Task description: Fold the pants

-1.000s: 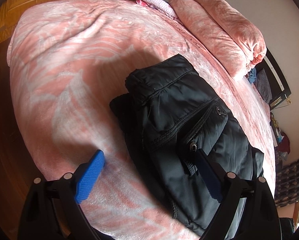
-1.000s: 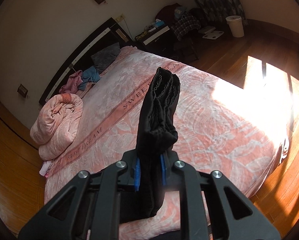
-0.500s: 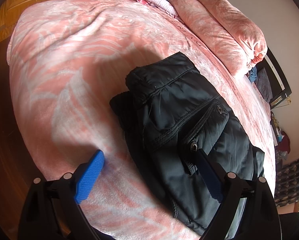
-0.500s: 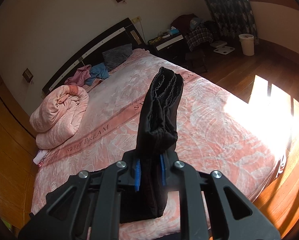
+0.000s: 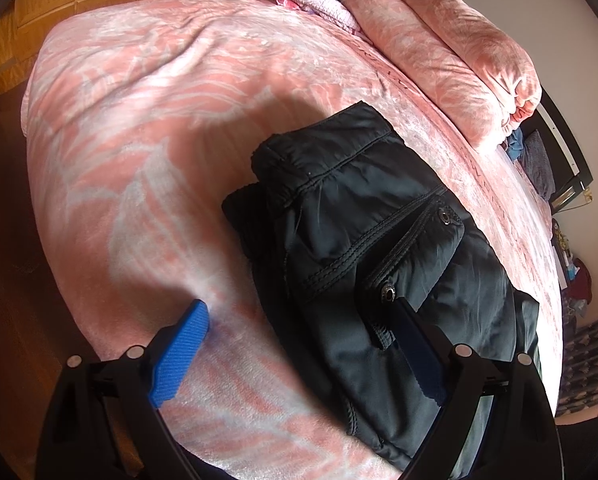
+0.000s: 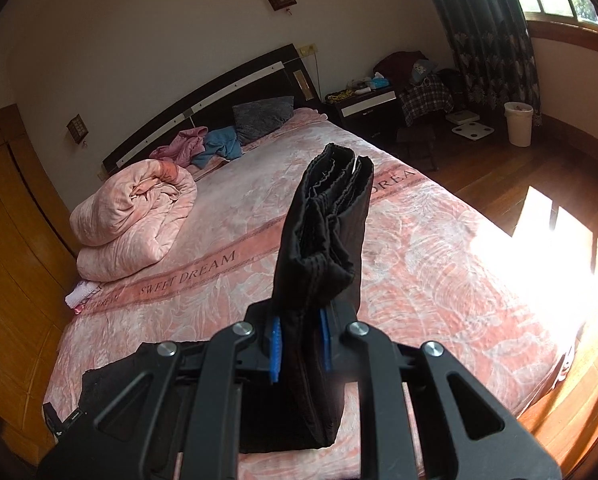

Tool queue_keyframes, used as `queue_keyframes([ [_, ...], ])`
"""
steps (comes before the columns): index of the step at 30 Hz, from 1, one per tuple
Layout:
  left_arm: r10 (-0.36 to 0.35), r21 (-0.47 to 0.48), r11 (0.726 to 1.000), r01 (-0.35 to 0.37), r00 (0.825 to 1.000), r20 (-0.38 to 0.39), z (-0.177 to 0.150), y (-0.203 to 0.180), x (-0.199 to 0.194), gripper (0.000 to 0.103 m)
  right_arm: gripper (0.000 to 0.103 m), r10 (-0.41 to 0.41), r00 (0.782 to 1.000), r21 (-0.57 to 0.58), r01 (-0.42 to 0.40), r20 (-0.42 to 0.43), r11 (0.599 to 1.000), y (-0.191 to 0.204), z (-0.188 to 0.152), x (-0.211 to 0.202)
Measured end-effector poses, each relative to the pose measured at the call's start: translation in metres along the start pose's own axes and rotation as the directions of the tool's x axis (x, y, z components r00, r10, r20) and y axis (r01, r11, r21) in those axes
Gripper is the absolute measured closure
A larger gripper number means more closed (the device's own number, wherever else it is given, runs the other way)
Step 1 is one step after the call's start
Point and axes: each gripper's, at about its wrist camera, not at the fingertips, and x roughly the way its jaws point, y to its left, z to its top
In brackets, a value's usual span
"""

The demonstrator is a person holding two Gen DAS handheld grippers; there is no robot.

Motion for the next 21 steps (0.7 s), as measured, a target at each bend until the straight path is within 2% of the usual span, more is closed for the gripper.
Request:
queue_keyframes([
  [9,0.026,0.002,1.000,-0.026,1.000,0.004,-0.002,-0.003,-0.001,0.011,0.089,0.009,1.000,-0.061,-0.008,0.006,0.998,0.012,-0.002,-0.001],
  [21,0.021,0.002,1.000,-0.021,1.000,0.002,-0.001,-0.002,-0.002,0.011,0.089,0.014,1.000,-0.142,-0.013,0.005,0.990,0.041,-0.003,0.001],
])
